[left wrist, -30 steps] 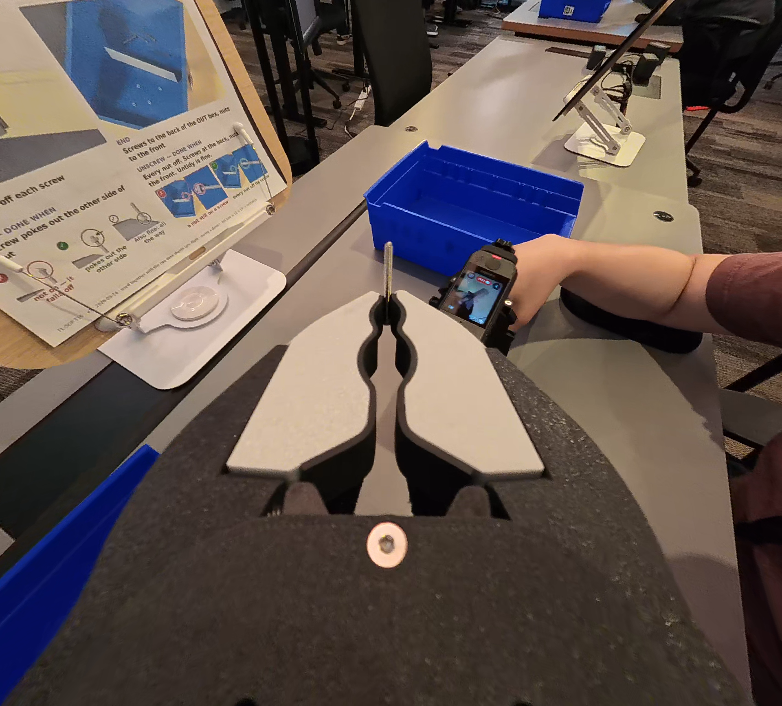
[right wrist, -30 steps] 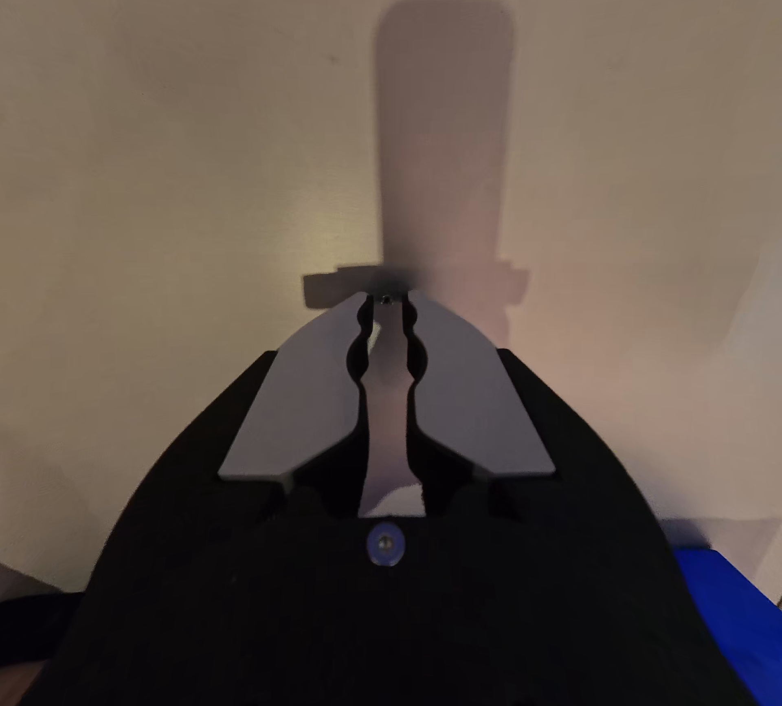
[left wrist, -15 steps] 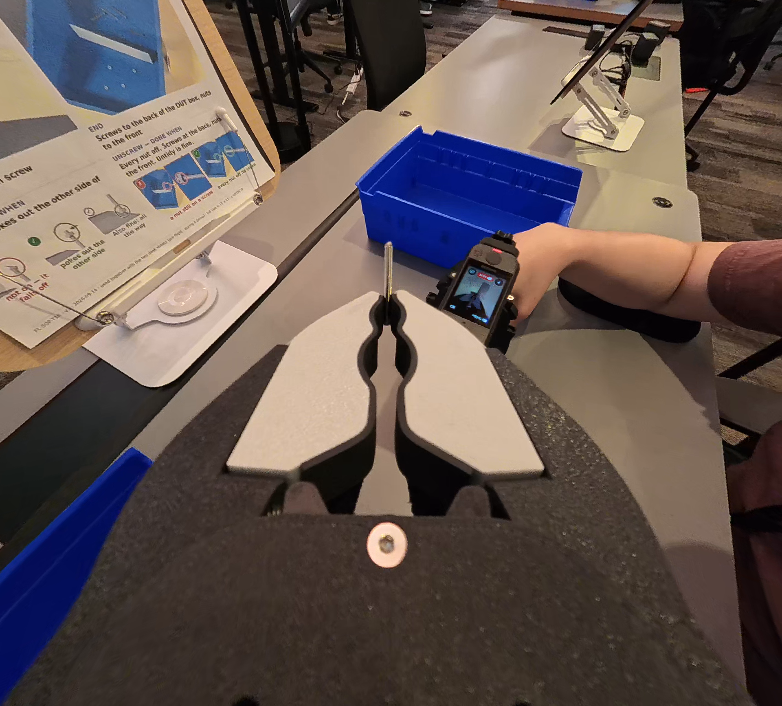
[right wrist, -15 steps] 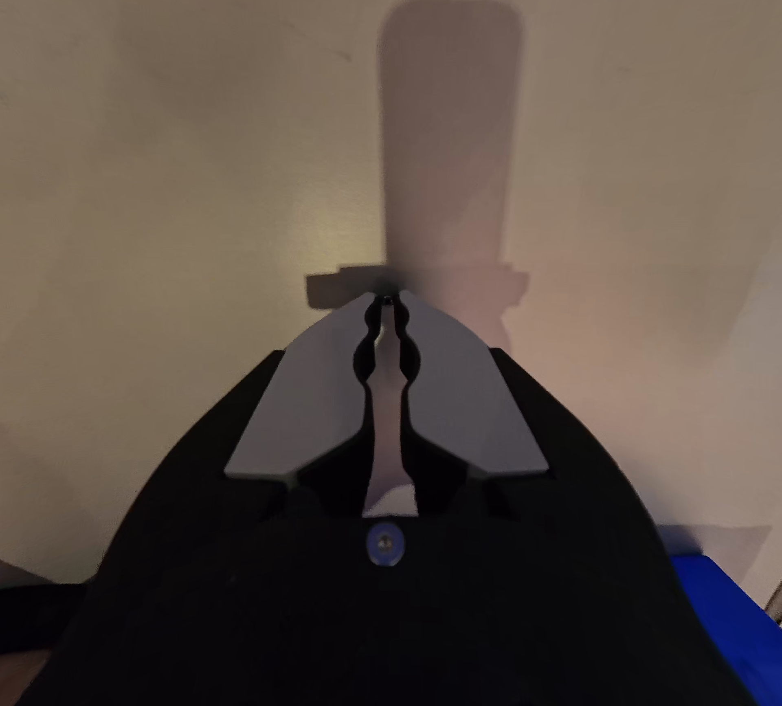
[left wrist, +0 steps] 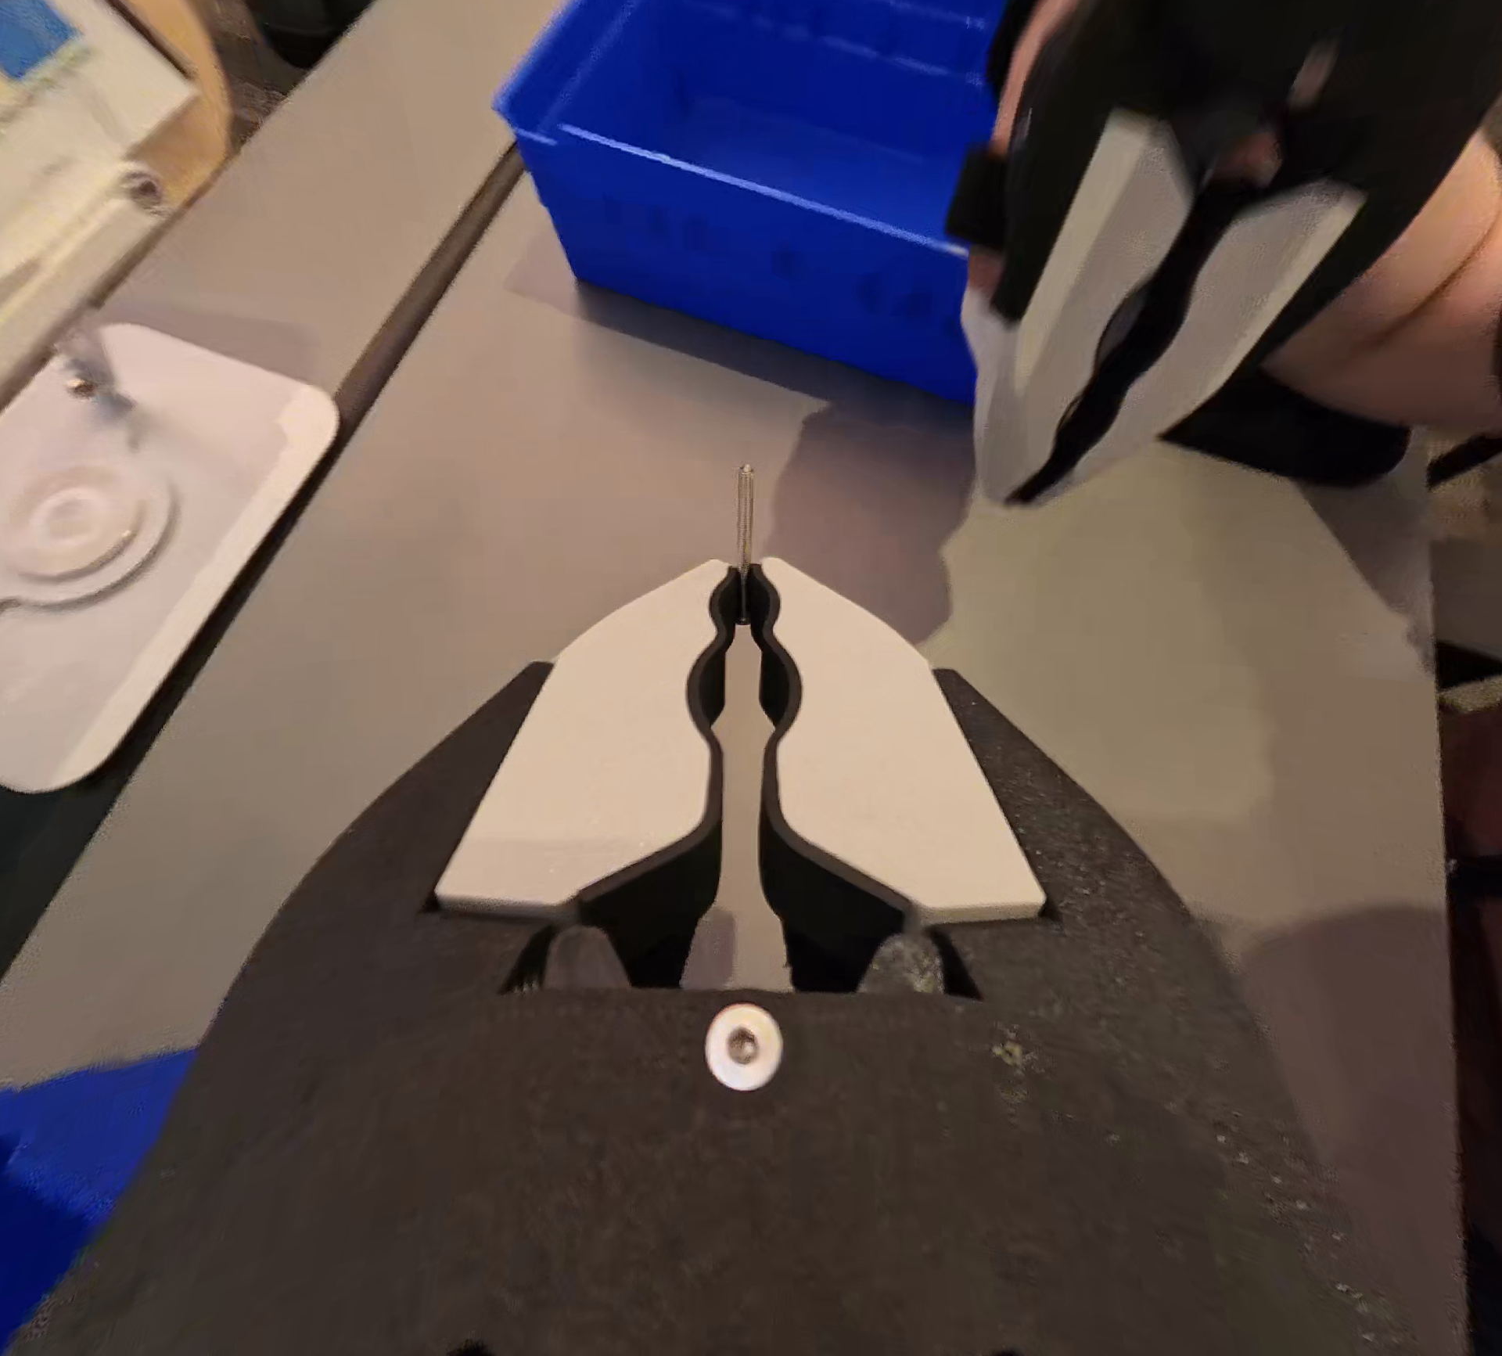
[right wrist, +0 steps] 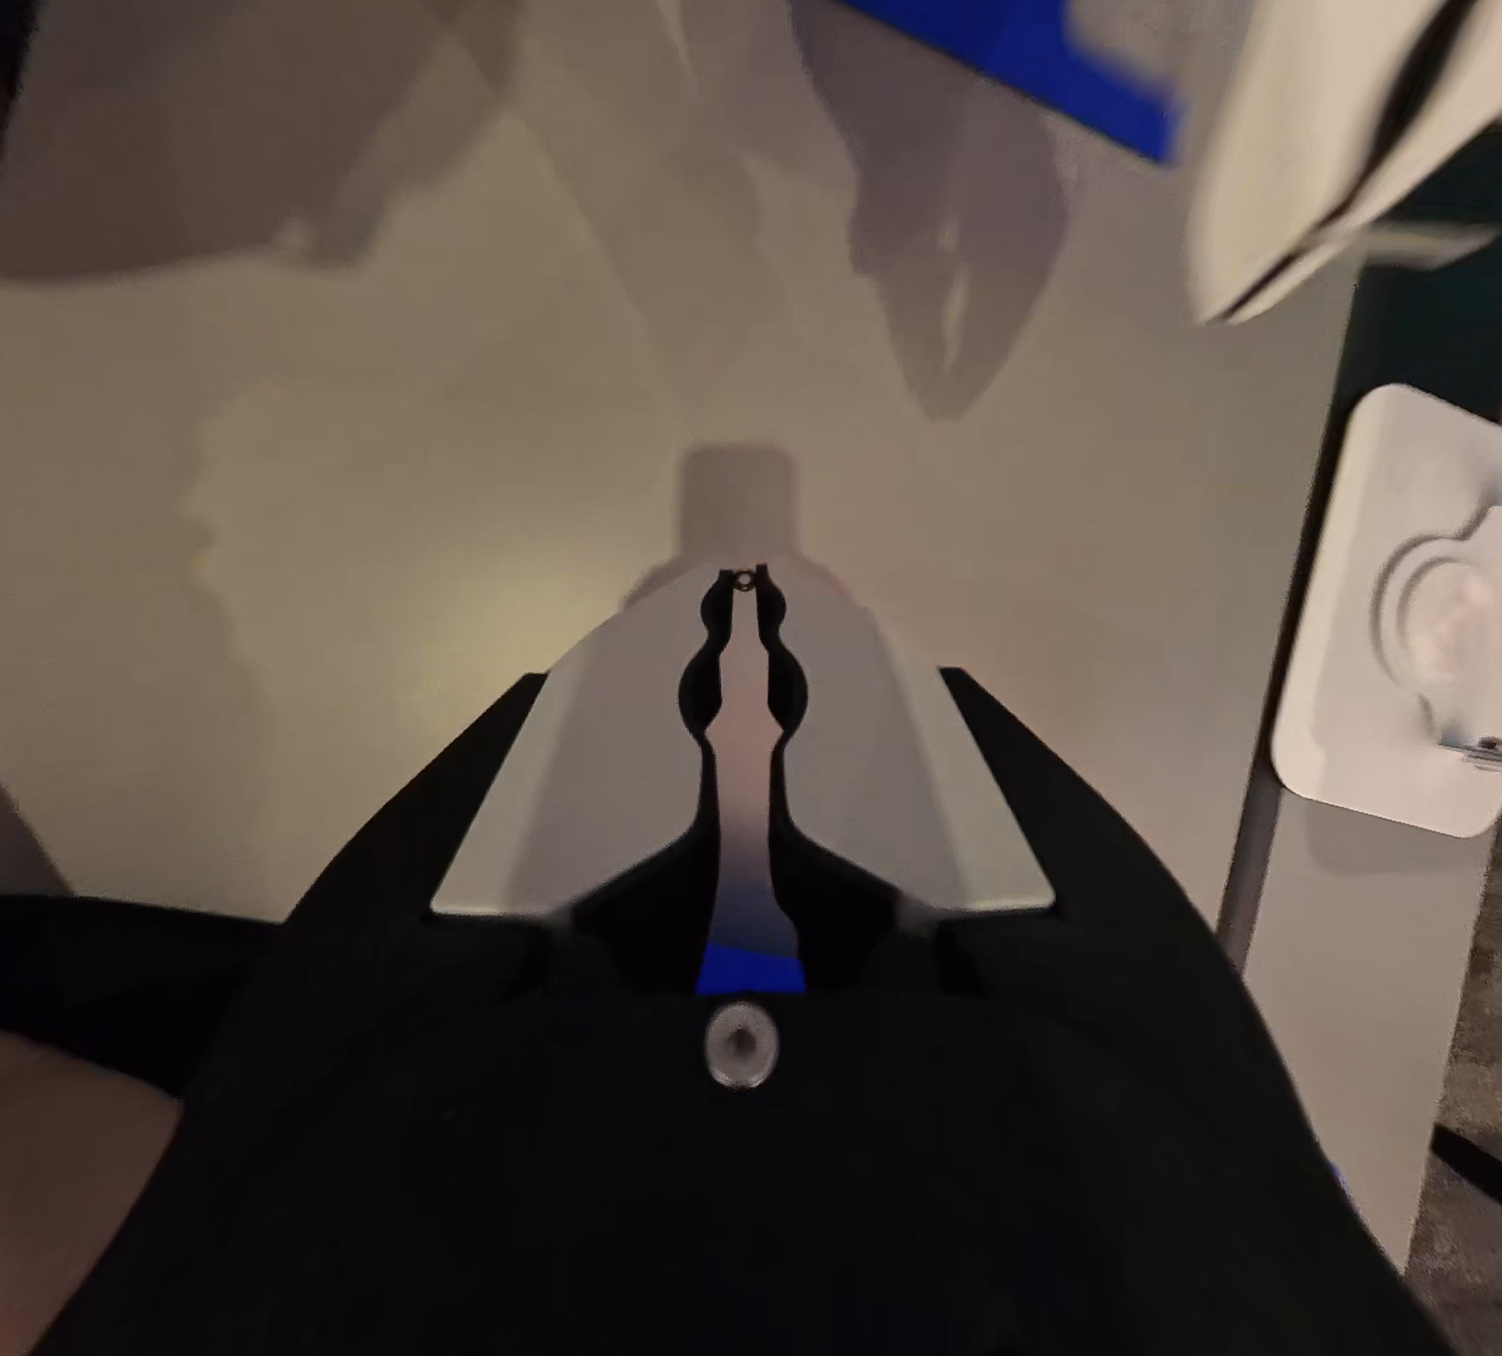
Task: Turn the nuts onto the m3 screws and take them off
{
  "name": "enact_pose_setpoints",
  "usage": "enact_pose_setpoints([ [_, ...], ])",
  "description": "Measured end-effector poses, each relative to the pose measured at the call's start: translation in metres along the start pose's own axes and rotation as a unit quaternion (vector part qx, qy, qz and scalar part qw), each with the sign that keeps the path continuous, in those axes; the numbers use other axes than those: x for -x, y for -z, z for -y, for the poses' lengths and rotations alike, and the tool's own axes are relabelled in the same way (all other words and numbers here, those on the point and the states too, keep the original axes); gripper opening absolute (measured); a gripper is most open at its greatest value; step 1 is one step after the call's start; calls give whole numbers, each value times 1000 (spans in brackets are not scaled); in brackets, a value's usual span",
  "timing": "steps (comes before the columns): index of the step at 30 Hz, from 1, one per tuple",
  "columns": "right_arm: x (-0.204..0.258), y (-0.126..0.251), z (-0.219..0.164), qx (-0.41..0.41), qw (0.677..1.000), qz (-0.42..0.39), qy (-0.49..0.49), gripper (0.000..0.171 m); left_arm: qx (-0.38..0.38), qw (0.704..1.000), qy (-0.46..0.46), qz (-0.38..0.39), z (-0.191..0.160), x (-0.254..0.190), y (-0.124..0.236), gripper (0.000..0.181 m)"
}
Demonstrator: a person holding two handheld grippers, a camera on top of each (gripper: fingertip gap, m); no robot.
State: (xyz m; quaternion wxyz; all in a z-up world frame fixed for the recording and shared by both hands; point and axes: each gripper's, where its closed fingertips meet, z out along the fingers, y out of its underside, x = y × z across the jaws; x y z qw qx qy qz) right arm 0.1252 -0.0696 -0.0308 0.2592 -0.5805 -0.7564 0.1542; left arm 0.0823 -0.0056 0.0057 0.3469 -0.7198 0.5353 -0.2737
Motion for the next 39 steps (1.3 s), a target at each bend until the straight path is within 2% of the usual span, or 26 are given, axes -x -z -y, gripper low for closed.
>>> enact_pose_setpoints([
  [5,-6,41,-1,-56,998,-36,-8,6,-5,998,-56,-41,2,-33,-46,2],
  [11,-10,56,-12,-64,996,-51,-21,6,-6,993,-93,-76,0,-66,-73,2],
  [31,0,45,-9,-69,998,-8,-11,6,-13,989,-116,-90,5,-85,-73,2],
  [39,2,42,-11,-71,997,7,-24,6,-3,988,-138,-64,3,-83,-75,2],
])
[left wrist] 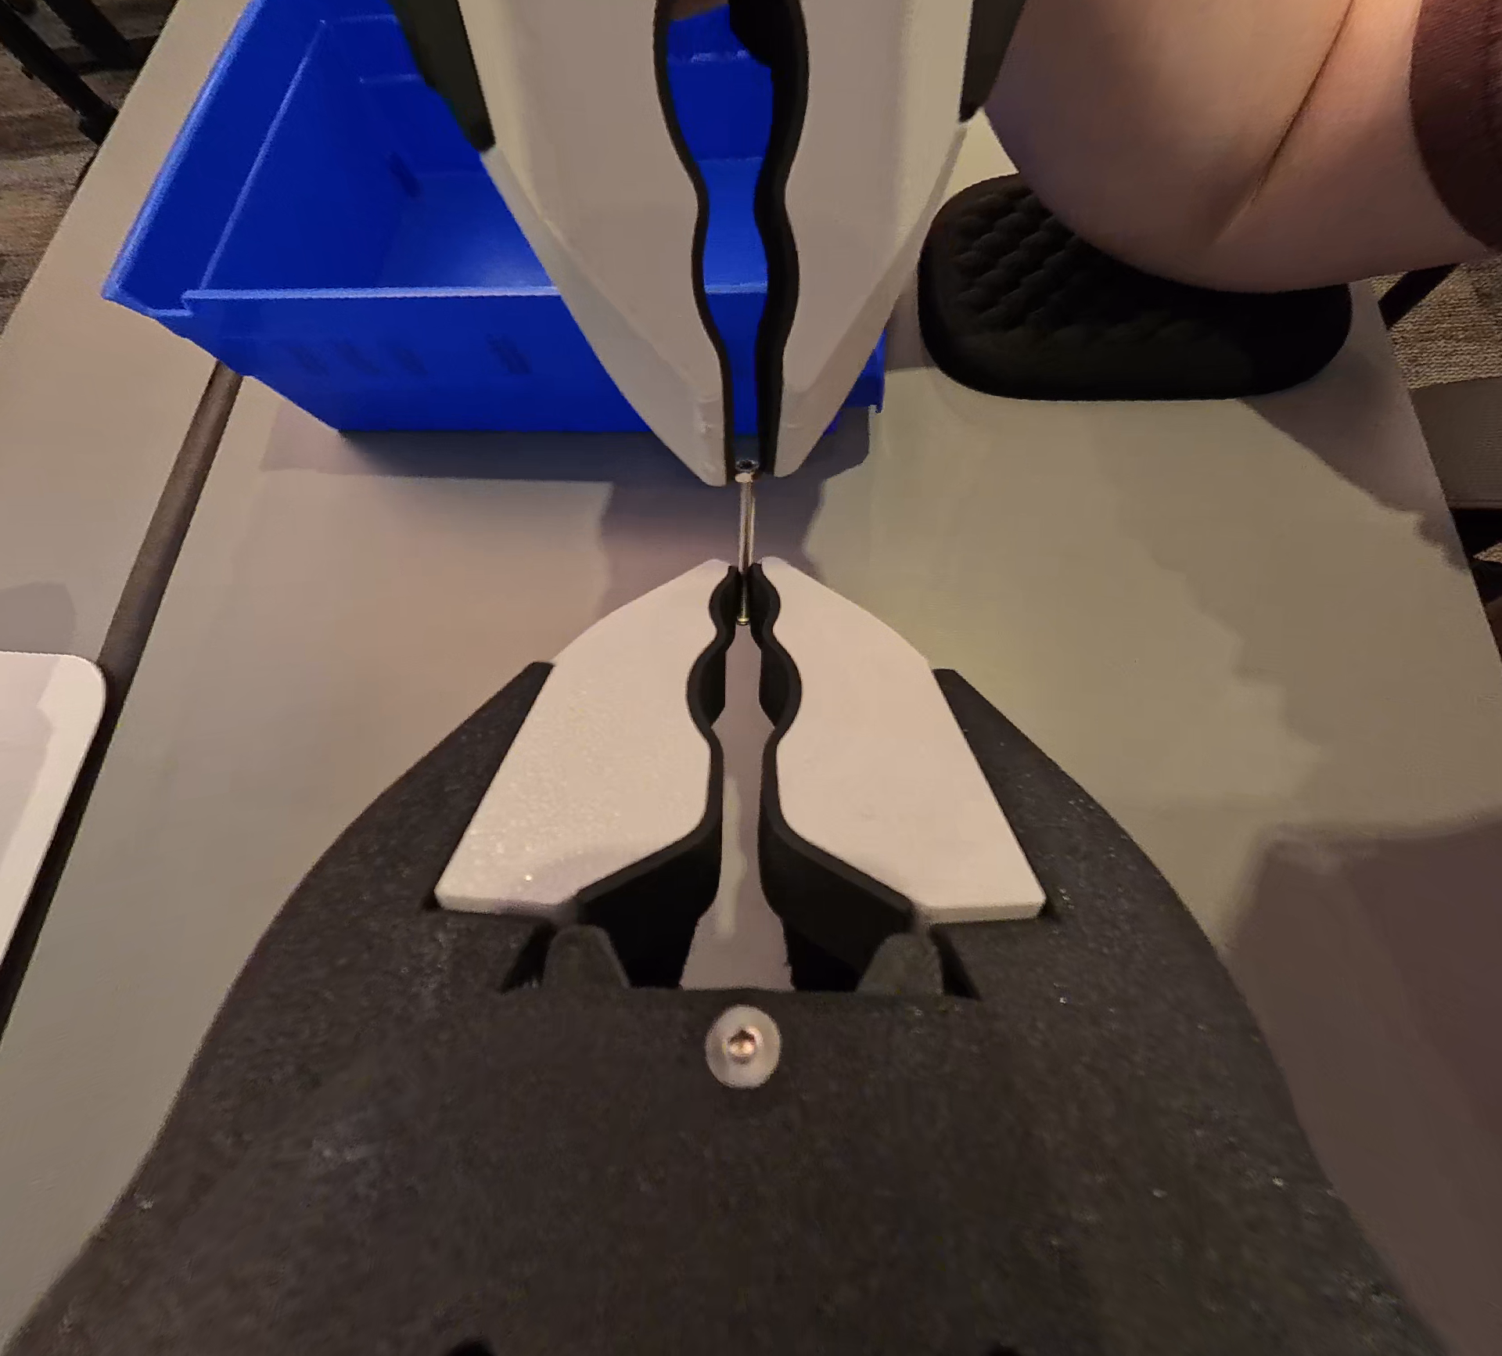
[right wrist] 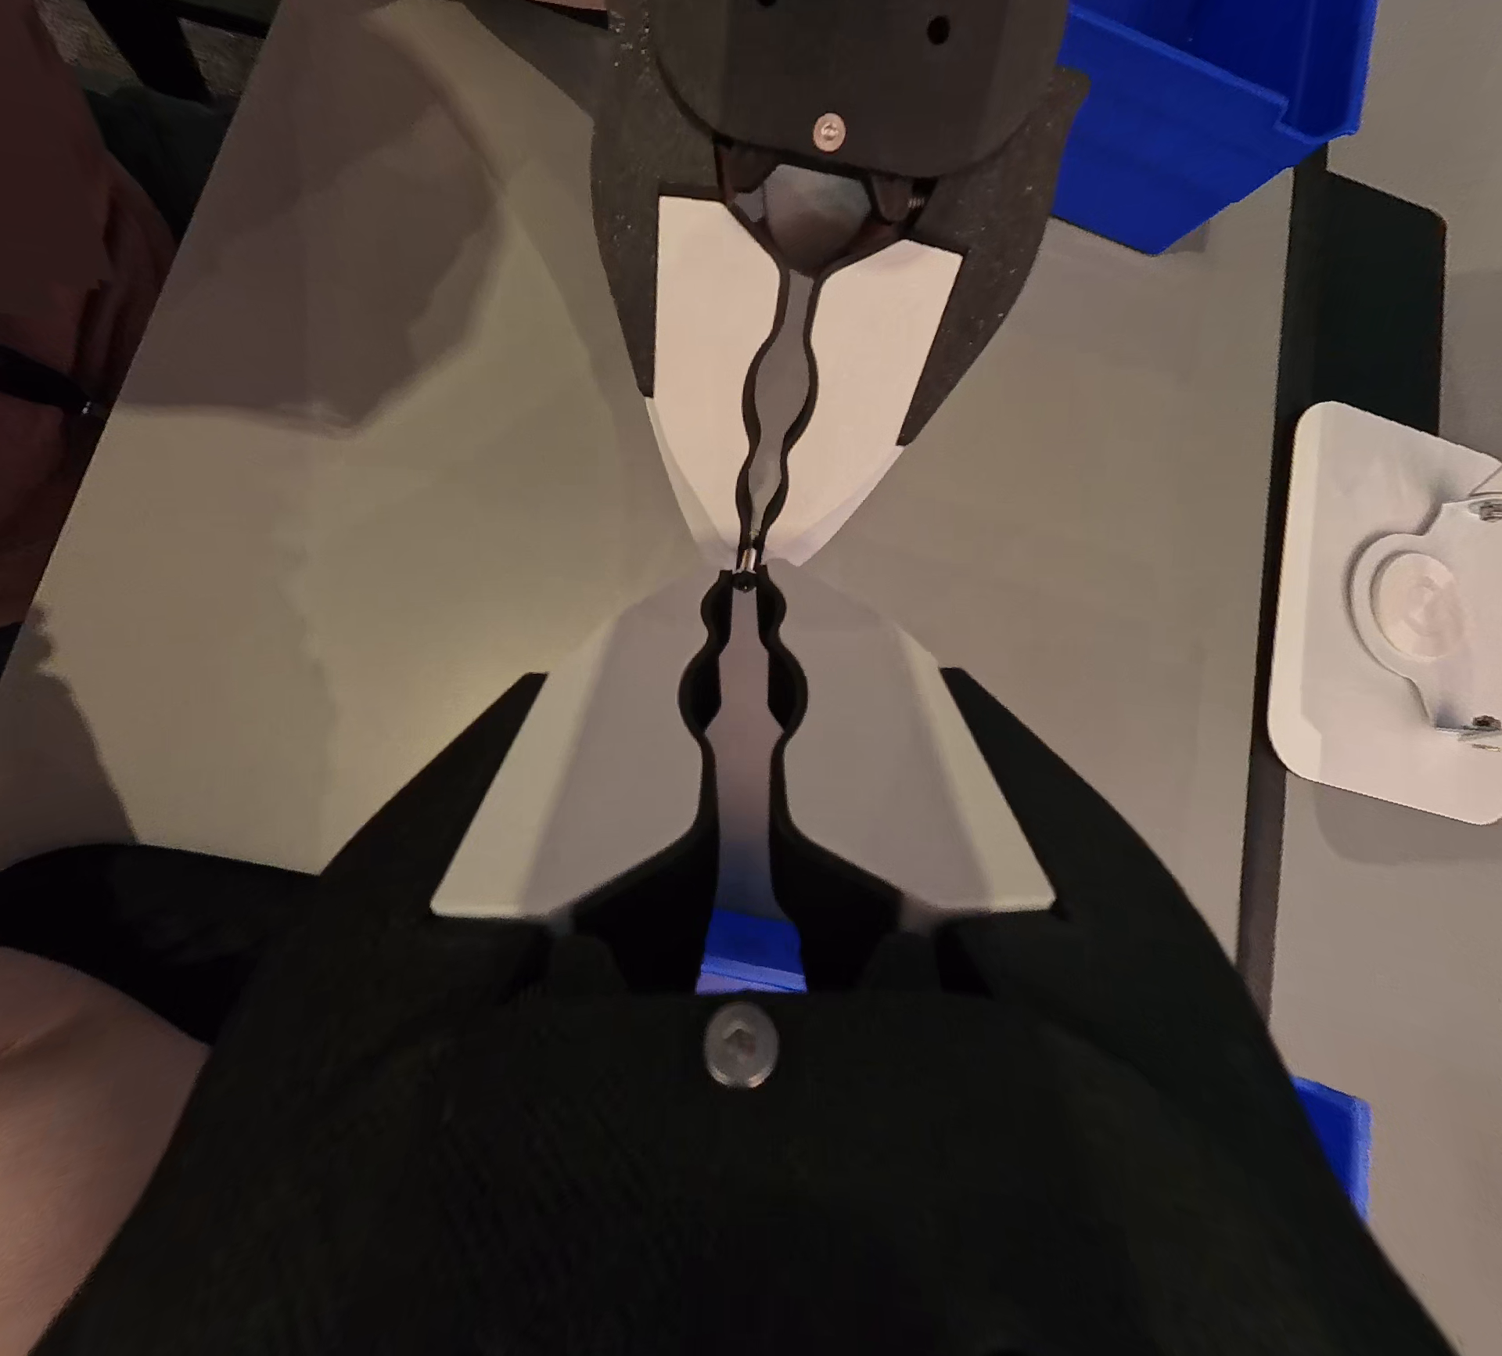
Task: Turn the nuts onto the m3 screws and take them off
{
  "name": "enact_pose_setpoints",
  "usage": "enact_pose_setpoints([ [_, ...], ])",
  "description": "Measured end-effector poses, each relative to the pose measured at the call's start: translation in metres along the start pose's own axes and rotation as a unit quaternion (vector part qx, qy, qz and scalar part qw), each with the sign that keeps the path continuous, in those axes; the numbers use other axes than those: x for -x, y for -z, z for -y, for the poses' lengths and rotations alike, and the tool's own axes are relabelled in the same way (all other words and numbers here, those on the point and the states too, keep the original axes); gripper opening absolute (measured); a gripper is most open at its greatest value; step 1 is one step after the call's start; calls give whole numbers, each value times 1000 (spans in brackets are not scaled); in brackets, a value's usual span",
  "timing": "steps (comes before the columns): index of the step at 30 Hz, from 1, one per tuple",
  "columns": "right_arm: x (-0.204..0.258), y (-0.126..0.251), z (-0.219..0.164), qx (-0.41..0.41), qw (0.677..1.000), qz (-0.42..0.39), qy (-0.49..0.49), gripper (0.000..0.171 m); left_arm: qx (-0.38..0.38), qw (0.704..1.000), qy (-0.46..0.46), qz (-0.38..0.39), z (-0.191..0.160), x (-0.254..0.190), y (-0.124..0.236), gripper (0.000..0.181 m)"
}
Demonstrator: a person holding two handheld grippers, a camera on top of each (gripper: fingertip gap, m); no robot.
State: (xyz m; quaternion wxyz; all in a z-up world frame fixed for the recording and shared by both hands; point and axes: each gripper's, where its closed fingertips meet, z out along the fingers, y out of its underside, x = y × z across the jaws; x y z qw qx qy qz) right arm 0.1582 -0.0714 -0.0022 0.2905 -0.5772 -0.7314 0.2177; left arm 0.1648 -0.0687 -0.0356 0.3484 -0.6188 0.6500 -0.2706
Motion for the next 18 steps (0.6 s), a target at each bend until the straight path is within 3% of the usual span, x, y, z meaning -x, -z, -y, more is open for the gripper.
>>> enact_pose_setpoints([
  [11,-38,-19,-6,24,972,-38,-232,6,37,993,57,95,-13,36,13,2],
  [18,-42,-20,-2,1,967,-30,-254,6,34,993,53,101,-12,39,17,2],
])
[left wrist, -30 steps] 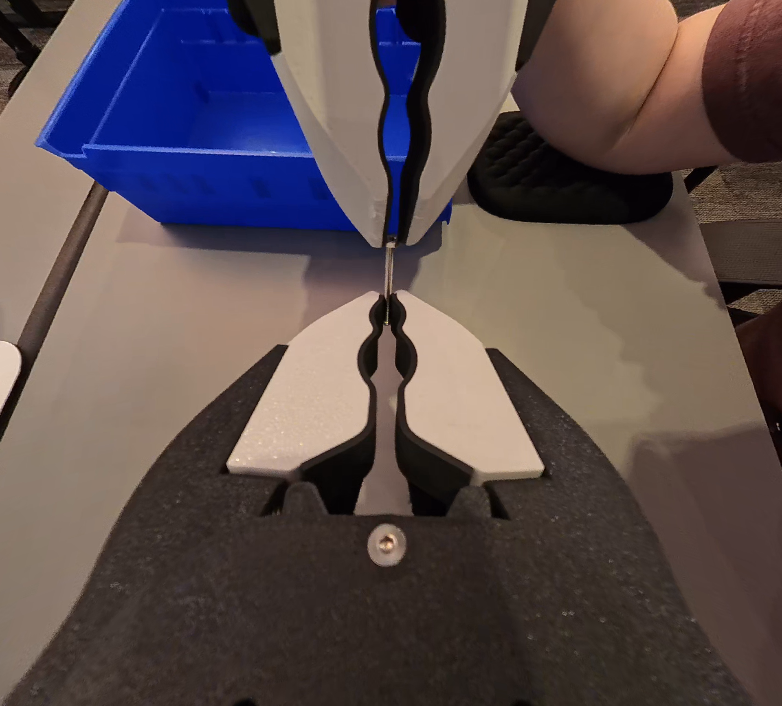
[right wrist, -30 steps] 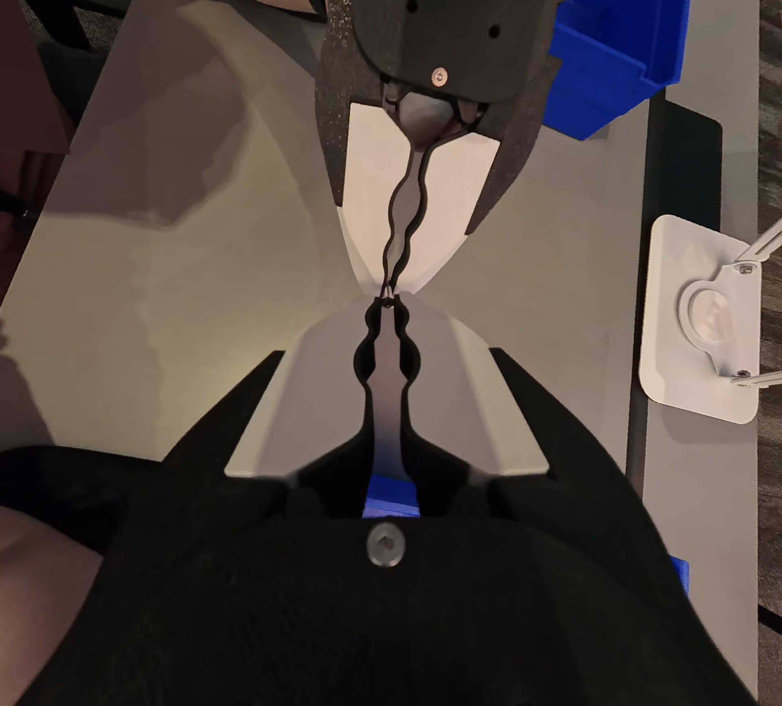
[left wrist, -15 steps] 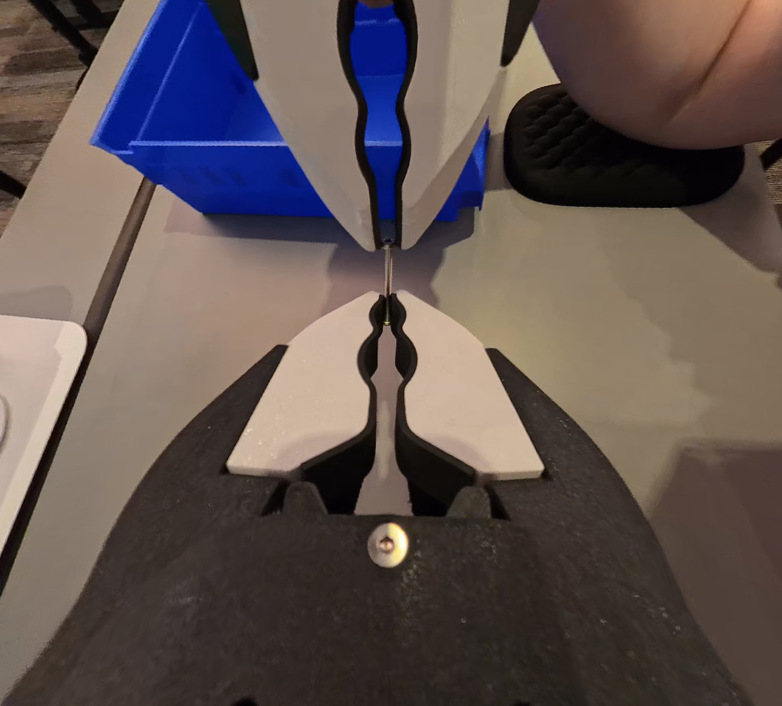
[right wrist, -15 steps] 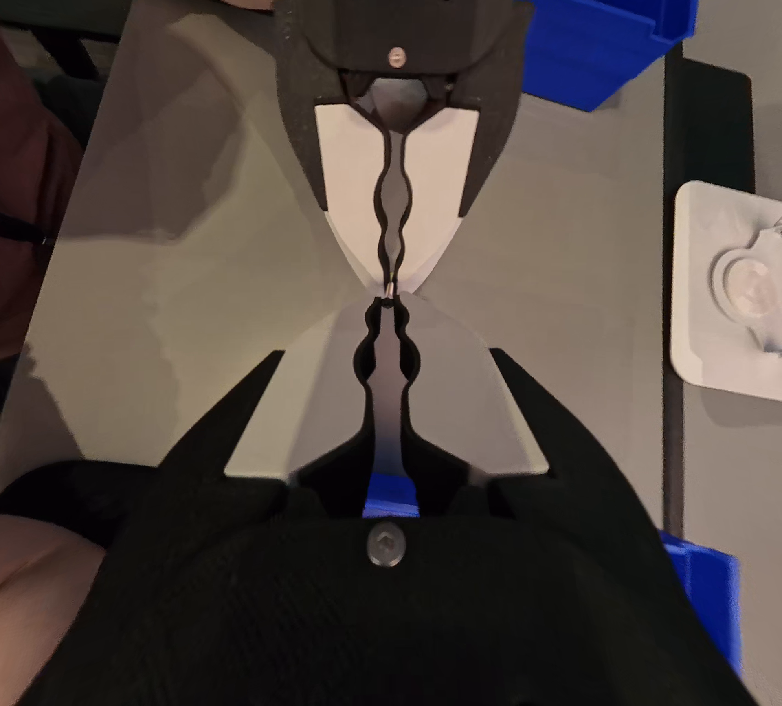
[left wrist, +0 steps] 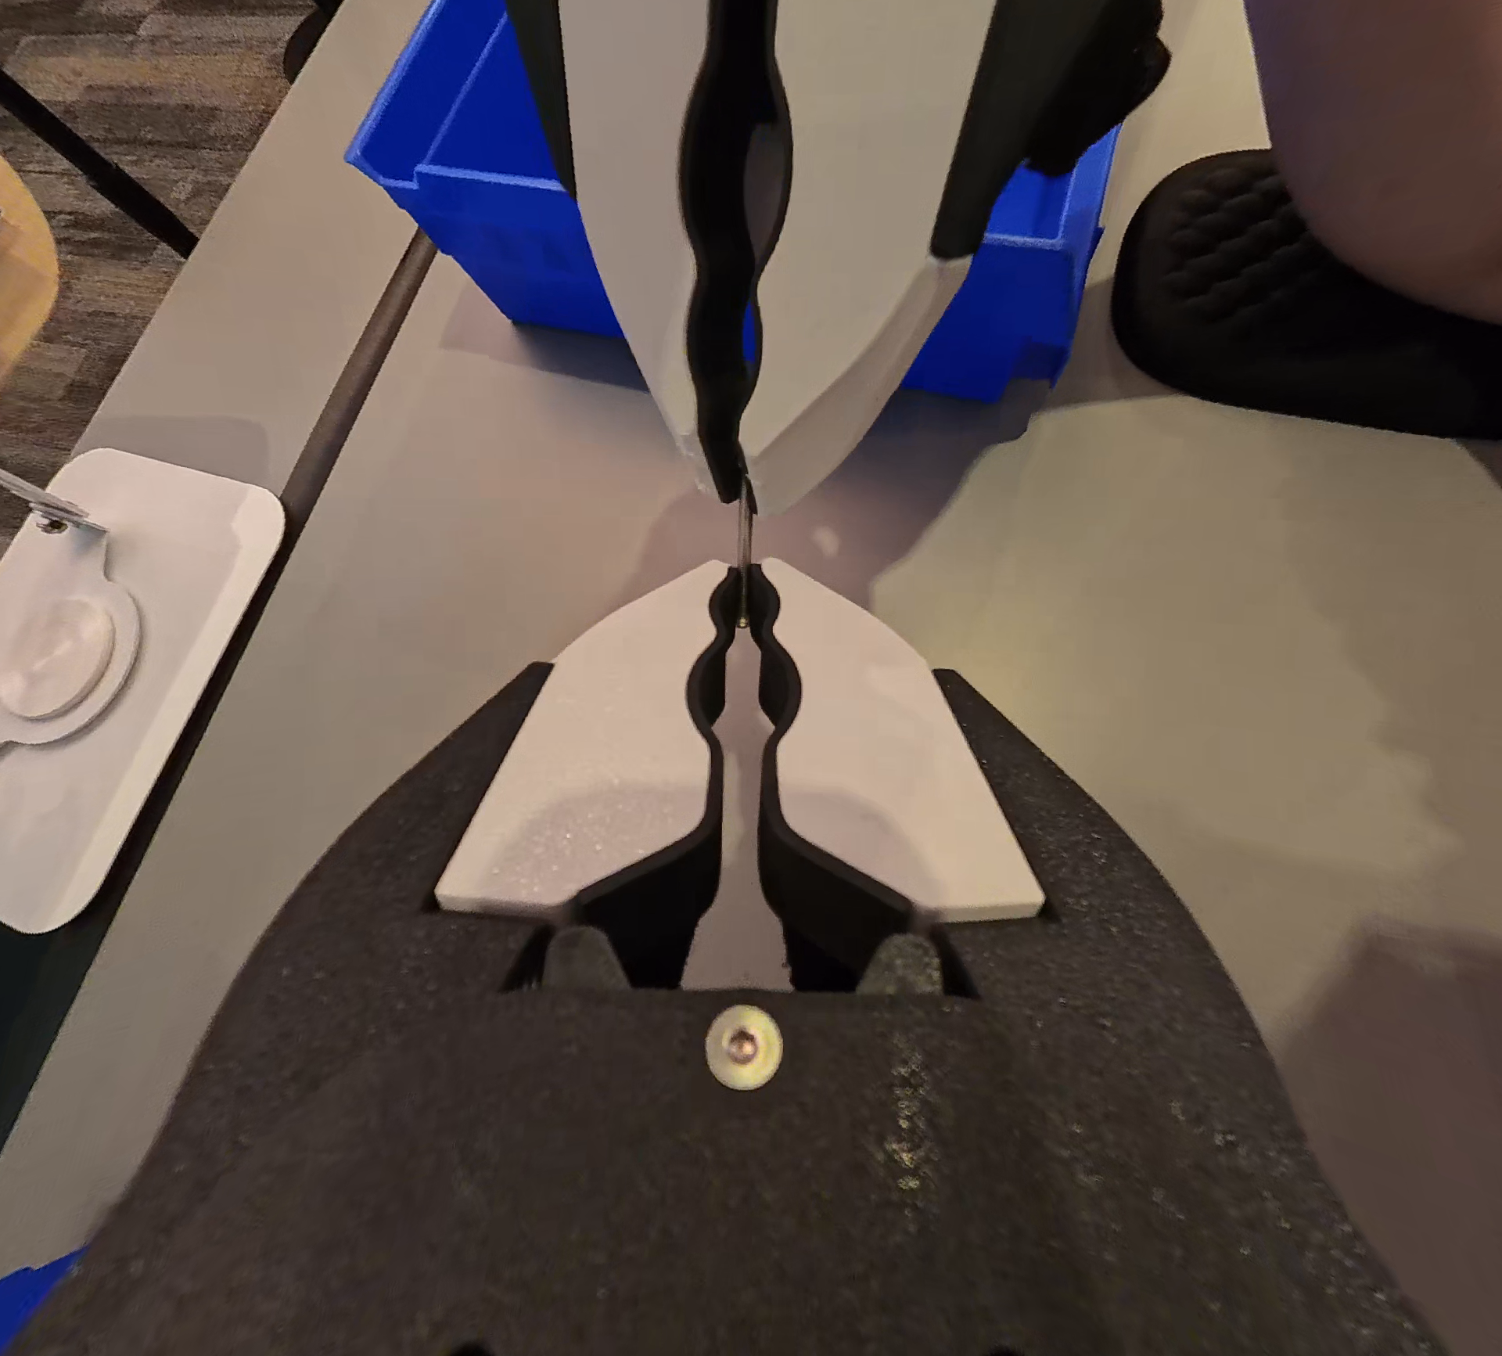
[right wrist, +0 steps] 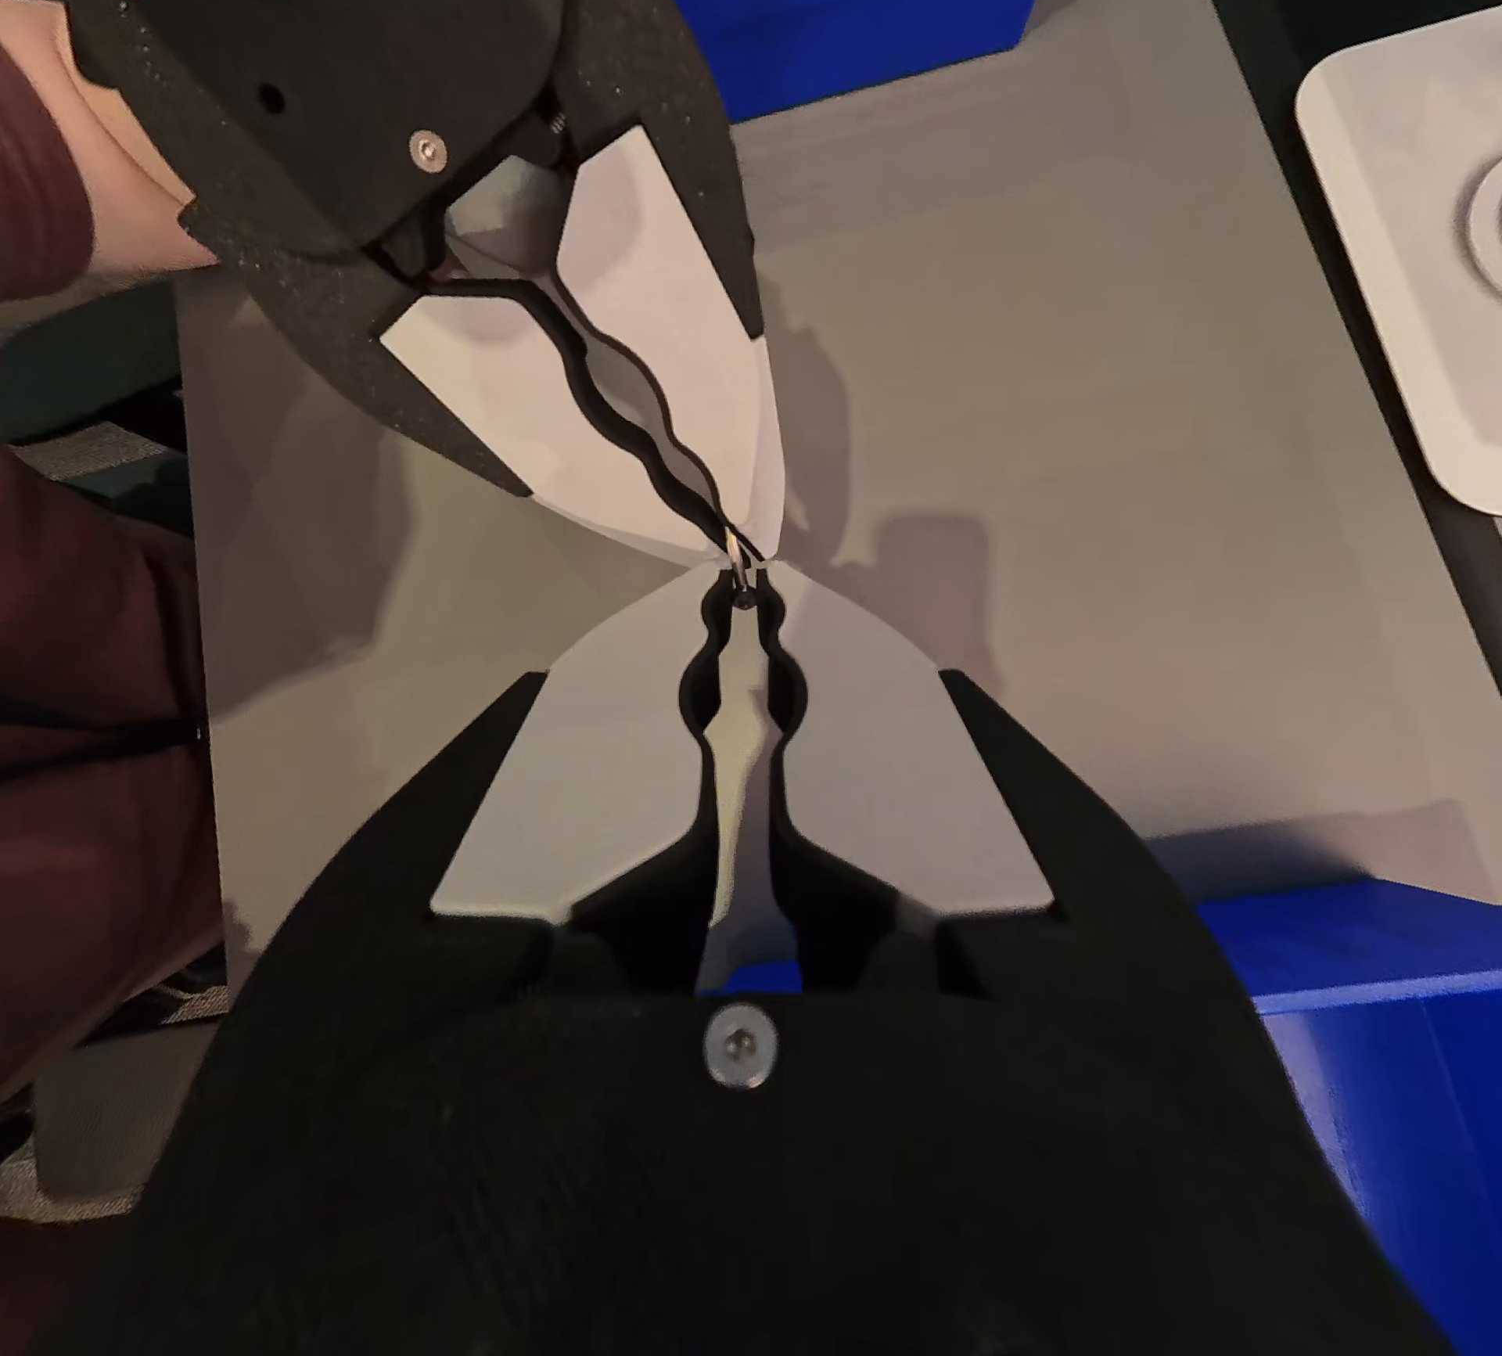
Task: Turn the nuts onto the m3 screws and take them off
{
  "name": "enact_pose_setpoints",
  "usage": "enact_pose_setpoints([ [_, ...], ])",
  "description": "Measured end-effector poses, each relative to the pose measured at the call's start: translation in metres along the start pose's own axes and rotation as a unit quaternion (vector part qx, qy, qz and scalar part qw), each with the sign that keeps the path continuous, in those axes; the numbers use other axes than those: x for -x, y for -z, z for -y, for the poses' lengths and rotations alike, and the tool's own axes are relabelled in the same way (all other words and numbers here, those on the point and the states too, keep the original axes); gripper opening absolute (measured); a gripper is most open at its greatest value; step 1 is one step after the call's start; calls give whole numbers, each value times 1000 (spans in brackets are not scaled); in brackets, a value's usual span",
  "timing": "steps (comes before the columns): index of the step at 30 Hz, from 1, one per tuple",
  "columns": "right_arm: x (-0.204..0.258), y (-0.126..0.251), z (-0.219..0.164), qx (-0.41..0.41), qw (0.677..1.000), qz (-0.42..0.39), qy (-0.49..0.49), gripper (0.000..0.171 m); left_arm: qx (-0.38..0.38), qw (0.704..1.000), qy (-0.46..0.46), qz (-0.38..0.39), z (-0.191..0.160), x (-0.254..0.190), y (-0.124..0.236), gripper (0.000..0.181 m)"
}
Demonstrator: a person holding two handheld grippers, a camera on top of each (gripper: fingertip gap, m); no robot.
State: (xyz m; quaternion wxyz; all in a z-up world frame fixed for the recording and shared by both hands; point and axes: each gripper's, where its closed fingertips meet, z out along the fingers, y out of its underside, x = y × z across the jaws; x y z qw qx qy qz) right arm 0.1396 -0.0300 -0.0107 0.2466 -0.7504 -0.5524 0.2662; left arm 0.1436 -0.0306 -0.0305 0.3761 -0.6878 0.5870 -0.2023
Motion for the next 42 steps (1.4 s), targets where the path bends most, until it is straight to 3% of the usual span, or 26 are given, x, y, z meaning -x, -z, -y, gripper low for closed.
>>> enact_pose_setpoints([
  [9,3,5,2,-11,1000,9,18,6,-18,1000,-10,5,7,0,3,2],
  [21,2,8,8,-37,992,56,-108,6,-10,998,-29,50,8,5,5,2],
  [27,-1,7,4,-26,991,48,-125,6,-5,998,-31,54,7,6,6,2],
  [37,-3,10,8,-27,998,13,-54,30,-20,999,-19,40,9,7,10,2],
  [42,-5,27,20,-71,997,-22,30,40,-71,997,14,5,20,6,18,2],
])
